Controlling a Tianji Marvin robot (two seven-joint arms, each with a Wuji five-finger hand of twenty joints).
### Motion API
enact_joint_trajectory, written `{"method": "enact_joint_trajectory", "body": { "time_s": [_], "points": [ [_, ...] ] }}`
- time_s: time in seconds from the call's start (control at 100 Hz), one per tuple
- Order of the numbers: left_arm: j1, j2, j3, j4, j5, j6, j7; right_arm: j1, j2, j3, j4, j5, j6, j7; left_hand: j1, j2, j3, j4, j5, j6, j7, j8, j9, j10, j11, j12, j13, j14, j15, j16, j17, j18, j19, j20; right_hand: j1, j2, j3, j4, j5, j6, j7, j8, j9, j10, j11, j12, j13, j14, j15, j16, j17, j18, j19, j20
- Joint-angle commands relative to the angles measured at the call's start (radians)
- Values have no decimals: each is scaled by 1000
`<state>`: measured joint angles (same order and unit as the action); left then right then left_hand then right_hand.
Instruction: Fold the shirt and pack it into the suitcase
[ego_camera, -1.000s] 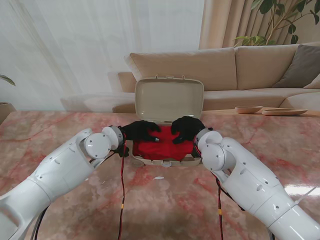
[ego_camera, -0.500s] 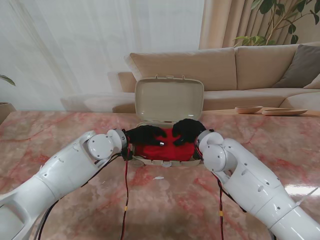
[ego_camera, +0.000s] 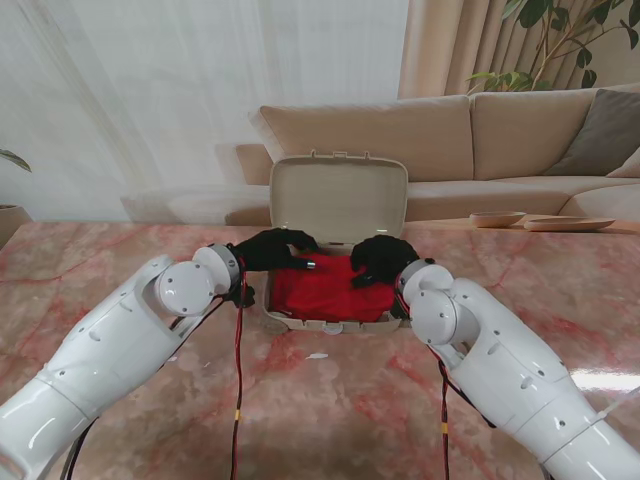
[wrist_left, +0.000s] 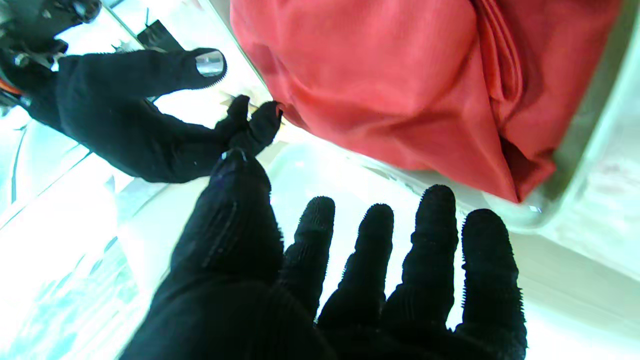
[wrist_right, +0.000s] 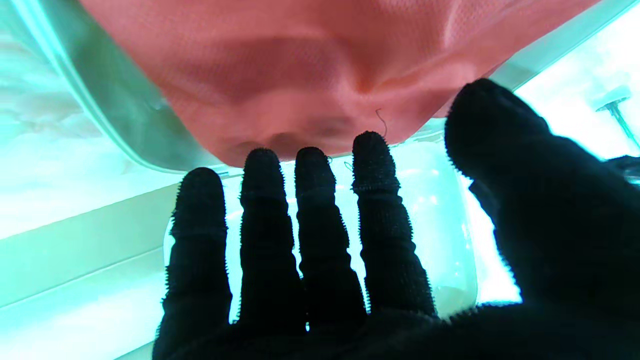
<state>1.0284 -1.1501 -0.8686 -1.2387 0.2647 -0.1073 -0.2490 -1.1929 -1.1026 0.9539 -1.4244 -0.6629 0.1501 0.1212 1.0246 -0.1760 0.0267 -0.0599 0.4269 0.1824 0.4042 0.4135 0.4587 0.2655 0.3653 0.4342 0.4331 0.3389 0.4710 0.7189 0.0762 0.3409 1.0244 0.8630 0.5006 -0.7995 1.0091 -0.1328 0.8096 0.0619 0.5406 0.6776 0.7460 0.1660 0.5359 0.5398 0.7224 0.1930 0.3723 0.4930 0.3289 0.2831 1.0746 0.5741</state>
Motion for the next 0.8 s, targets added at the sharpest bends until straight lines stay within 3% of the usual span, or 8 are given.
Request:
{"method": "enact_joint_trajectory", "body": {
  "time_s": [0.0, 0.22, 0.37, 0.6, 0.79],
  "points": [
    [27, 22, -24, -25, 7, 11, -1, -17, 5, 16, -12, -4, 18, 9, 30, 56, -45, 22, 14, -25, -14, 4, 18, 1, -6, -4, 7, 8, -10, -12, -5, 5, -13, -14, -38, 9, -7, 51, -25, -4, -12, 6, -13, 18, -13, -8, -26, 11, 1, -12, -10, 9, 18, -8],
    [152, 53, -163, -156, 39, 110, -46, -62, 11, 84, -46, -17, 60, 19, 19, 73, -49, 20, 27, -10, -31, -4, 26, 10, -15, -8, 21, 14, -1, -7, 5, 6, -8, -15, -82, 77, -32, 63, -57, 26, -47, -5, -32, 30, -20, -11, 42, 9, 43, 13, 19, 6, 46, 9],
    [217, 62, -228, -205, 27, 175, -69, -98, 13, 129, -60, -21, 91, 18, 11, 93, -52, 18, 40, 23, -71, -21, 35, 18, -21, -8, 29, 27, 6, 2, 8, 11, 0, -12, -151, 156, -105, 59, -74, 48, -73, -6, -51, 45, -22, -13, 42, 19, 81, 42, 16, 2, 68, 24],
    [272, 66, -273, -231, 20, 244, -80, -142, 18, 186, -76, -32, 139, 28, -19, 121, -61, 14, 75, 95, -140, -53, 44, 34, -29, -7, 30, 43, 9, 9, 4, 20, 6, -8, -179, 231, -187, 61, -82, 73, -102, -5, -86, 68, -21, -15, 20, 31, 116, 59, 2, 1, 87, 36],
    [272, 69, -268, -214, 4, 264, -101, -161, 22, 211, -73, -43, 179, 43, -24, 128, -60, 14, 91, 106, -179, -68, 41, 35, -37, -7, 24, 46, 8, 10, -2, 21, 5, -7, -176, 251, -212, 64, -82, 86, -112, -5, -102, 81, -20, -15, 4, 42, 131, 65, -7, 3, 94, 40]
  ]
}}
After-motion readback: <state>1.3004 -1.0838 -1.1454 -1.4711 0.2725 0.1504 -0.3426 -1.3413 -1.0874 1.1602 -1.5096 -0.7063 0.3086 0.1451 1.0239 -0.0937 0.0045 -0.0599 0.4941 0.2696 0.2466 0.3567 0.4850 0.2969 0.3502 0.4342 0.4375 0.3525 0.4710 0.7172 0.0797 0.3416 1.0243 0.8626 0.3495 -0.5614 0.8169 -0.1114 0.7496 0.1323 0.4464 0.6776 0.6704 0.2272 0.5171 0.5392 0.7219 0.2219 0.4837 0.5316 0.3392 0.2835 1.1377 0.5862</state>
